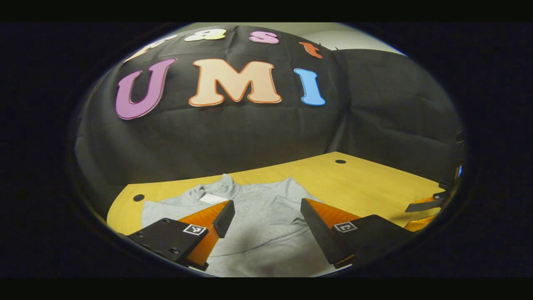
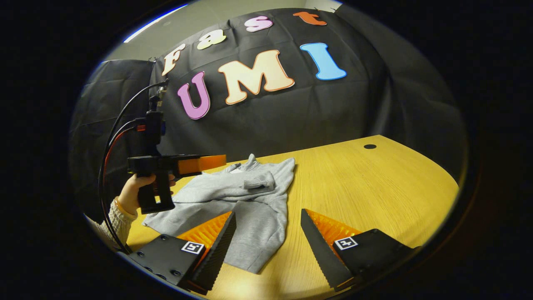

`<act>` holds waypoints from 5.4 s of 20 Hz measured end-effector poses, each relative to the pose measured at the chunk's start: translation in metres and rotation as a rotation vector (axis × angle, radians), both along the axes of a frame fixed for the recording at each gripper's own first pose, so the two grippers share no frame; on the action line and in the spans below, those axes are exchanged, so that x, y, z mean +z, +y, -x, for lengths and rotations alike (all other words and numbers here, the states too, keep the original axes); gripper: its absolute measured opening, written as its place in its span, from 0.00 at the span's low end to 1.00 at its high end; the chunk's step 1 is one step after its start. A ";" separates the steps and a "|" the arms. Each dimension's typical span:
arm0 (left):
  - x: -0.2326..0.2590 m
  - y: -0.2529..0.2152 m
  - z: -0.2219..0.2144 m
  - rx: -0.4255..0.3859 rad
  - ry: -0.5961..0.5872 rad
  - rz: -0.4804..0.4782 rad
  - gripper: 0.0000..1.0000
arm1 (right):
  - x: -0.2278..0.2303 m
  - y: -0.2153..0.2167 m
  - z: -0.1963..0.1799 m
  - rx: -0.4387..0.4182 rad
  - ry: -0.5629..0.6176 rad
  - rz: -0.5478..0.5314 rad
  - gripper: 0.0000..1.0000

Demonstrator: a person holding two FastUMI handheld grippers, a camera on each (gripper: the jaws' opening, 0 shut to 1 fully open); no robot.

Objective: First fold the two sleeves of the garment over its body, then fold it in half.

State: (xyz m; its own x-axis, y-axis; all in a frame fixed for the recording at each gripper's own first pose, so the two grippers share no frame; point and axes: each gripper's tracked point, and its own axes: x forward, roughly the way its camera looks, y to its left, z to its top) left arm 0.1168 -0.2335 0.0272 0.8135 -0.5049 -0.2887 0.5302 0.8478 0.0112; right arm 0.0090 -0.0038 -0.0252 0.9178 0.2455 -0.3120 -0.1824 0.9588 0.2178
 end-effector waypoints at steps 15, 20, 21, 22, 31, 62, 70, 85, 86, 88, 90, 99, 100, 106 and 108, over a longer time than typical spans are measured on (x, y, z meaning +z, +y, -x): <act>-0.082 0.202 0.126 0.260 0.206 -0.145 0.95 | -0.046 0.060 0.020 0.093 0.137 0.090 0.98; -0.115 0.219 0.149 0.287 0.298 -0.139 0.95 | -0.068 0.060 0.024 0.090 0.200 0.148 0.98; -0.120 0.221 0.151 0.291 0.307 -0.143 0.95 | -0.072 0.060 0.025 0.091 0.213 0.157 0.98; -0.122 0.223 0.153 0.293 0.312 -0.147 0.95 | -0.076 0.059 0.026 0.092 0.221 0.167 0.98; -0.132 0.224 0.157 0.307 0.322 -0.077 0.96 | -0.085 0.056 0.026 0.090 0.243 0.258 0.96; -0.062 0.205 0.143 0.256 0.214 0.142 0.00 | -0.023 0.085 0.013 0.106 0.166 0.106 0.03; -0.012 0.187 0.098 0.209 0.116 0.140 0.00 | 0.019 0.102 -0.037 0.138 0.097 0.144 0.02; -0.022 0.170 -0.048 0.277 0.216 0.195 0.00 | 0.003 0.078 -0.193 0.046 0.216 0.031 0.03; -0.030 0.169 -0.054 0.283 0.235 0.204 0.00 | -0.008 0.077 -0.199 0.043 0.234 0.029 0.02; -0.048 0.168 -0.065 0.298 0.267 0.201 0.00 | -0.026 0.076 -0.205 0.037 0.265 0.032 0.02; -0.061 0.165 -0.073 0.302 0.285 0.192 0.00 | -0.036 0.075 -0.209 0.036 0.286 0.021 0.02; -0.058 0.179 -0.093 0.348 0.210 0.144 0.63 | -0.029 0.067 -0.224 0.025 0.252 -0.032 0.49; -0.055 0.185 -0.095 0.370 0.194 0.137 0.79 | -0.025 0.065 -0.226 0.022 0.234 -0.020 0.72; -0.008 0.211 -0.078 0.413 0.065 0.103 0.95 | 0.028 0.080 -0.212 0.065 0.083 -0.009 0.98; 0.015 0.217 -0.063 0.420 -0.007 0.107 0.95 | 0.052 0.082 -0.198 0.079 0.010 0.010 0.98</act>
